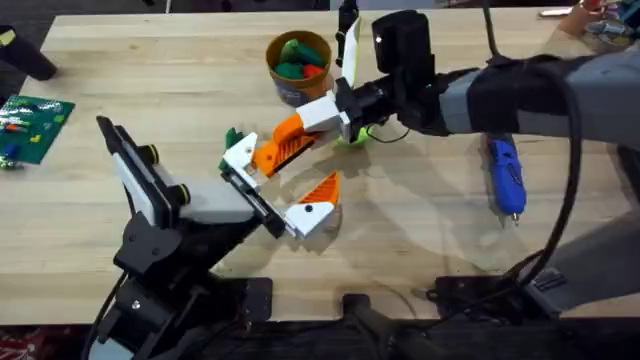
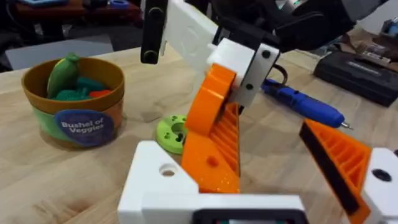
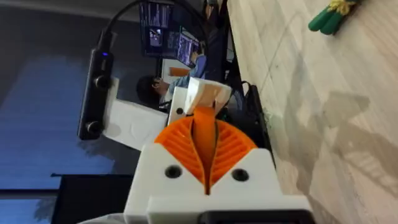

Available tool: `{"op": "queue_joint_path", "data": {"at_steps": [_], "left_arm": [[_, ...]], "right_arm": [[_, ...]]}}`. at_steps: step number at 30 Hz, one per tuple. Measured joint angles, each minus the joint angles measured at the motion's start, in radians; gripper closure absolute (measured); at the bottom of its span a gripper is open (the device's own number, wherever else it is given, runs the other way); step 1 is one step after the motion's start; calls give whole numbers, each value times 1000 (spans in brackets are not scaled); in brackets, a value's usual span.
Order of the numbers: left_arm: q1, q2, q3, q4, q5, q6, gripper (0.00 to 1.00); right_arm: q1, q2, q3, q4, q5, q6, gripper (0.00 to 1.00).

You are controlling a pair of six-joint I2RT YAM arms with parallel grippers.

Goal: Pick up the gripper from the table and insert it into the empty holder that is missing its gripper. Then pick up a screw, insert it into the mounting hole, and use the screwdriver to tighten it. Finally, clean up the table by picking up the vegetable and placing it into the bucket.

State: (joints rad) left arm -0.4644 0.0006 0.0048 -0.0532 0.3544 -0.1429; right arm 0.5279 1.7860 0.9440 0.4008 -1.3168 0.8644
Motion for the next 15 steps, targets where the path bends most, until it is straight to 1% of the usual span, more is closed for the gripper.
{"op": "queue_joint_path", "data": {"at_steps": [4, 5, 8, 15], "left_arm": [[1, 0, 0, 0, -4, 0, 17], [3, 0, 0, -2, -12, -5, 17], [3, 0, 0, -3, -7, -10, 17], [1, 0, 0, -2, 21, -18, 17]], "right_arm": [[2, 2, 0, 10, 7, 21, 983], [2, 60, 0, 133, -14, 115, 983], [7, 86, 1, 192, -15, 169, 985], [25, 90, 2, 206, 16, 222, 985]]}}
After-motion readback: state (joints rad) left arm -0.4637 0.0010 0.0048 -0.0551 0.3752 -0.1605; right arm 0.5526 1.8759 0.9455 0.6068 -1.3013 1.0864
